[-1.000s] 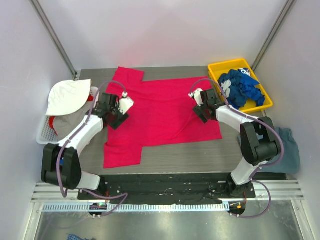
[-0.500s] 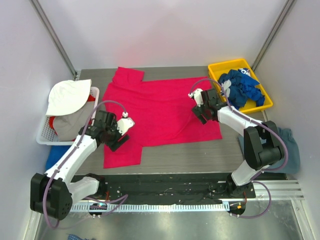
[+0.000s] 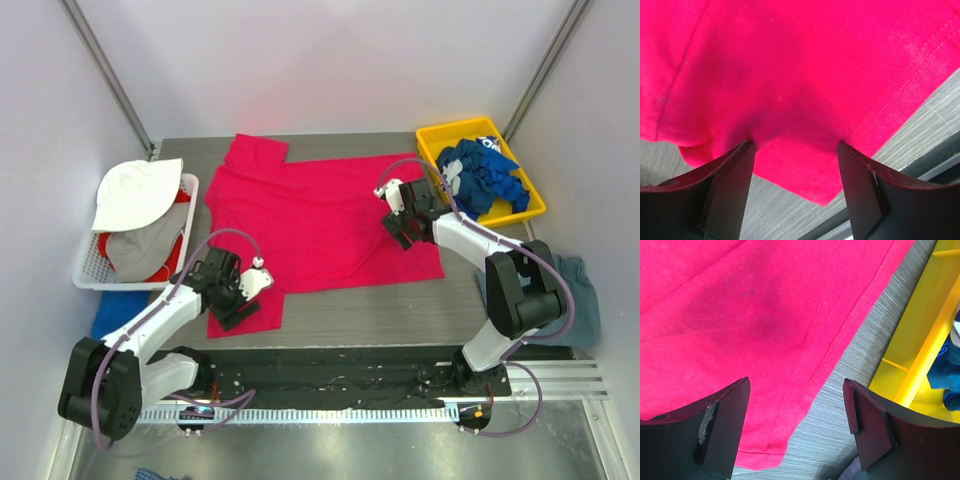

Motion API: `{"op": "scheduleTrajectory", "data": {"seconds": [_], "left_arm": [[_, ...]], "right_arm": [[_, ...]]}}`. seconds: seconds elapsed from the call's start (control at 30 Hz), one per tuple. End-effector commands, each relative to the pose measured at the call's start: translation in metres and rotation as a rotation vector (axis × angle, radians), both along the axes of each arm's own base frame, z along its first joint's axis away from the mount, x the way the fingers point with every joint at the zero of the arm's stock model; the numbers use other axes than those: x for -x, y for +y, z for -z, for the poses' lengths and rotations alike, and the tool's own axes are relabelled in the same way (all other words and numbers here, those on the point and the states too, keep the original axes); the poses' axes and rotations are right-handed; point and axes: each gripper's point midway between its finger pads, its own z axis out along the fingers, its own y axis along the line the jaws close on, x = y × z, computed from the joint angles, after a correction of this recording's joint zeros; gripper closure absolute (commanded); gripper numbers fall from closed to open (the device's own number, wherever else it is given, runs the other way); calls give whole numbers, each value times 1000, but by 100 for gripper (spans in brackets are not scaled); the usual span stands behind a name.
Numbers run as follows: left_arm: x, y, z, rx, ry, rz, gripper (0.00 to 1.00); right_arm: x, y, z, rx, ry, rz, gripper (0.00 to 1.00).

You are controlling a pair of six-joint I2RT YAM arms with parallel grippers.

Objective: Fold and stack the t-shirts
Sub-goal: Flatten the tshirt out

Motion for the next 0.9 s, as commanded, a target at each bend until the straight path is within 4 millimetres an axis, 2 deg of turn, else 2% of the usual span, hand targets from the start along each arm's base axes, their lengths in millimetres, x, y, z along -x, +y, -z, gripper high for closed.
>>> {"op": "scheduleTrajectory", "data": {"seconds": [0.0,0.17,0.33,0.43,0.6,0.8,0.87], "left_arm": [[-4,-3,3,-5,-8,27,28],[8,-7,-2,-3,74,90,27],[29,-6,1,-24,222,126,27],[32,-4,-3,-43,253,138,25],[27,-4,-19,-55,254,163,24],[39,-4,-36,-64,378,213,23],[35,-4,-37,-74,387,220,23]], "right_arm": [[-7,7,-7,-16,-29,0,18],[-10,6,-9,-4,-35,-5,18],[-14,8,-13,-8,-35,-8,18],[-10,8,-15,-19,-33,-5,18],[-5,3,-15,1,-34,-4,18],[-6,3,-16,1,-38,-5,18],[-7,4,-18,-3,-41,-7,18]]}}
